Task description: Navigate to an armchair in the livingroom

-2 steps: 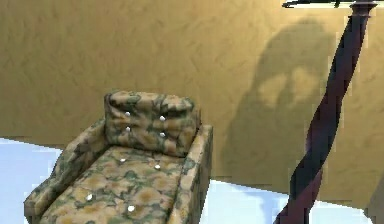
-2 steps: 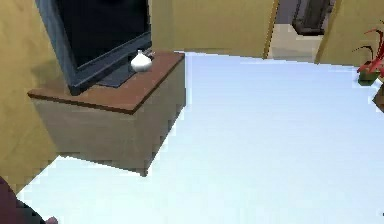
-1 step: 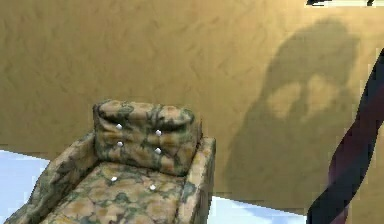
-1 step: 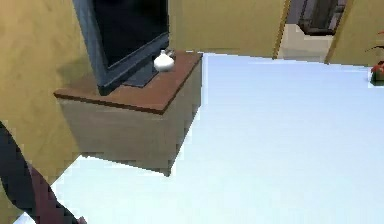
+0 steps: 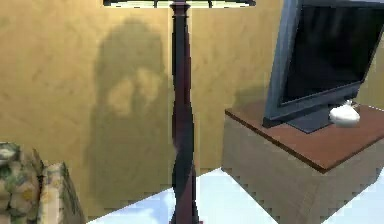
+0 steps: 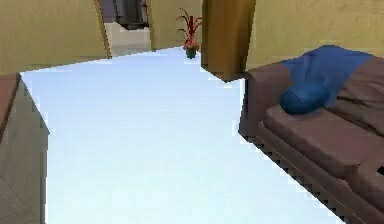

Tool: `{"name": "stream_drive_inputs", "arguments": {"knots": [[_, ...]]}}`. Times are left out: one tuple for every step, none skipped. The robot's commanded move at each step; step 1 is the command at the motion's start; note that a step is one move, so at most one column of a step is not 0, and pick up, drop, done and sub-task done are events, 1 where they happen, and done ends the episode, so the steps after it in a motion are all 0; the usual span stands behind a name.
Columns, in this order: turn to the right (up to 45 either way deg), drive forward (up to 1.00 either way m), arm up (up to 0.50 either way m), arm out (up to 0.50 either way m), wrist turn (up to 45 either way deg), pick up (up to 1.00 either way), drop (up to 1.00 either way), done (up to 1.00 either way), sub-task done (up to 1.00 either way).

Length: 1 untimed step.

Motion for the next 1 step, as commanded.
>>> {"name": "stream_drive_inputs", "arguments": {"knots": [[45.0,0.0,0.0,0.0,0.0,0.0,0.0,0.0,0.0]]}}
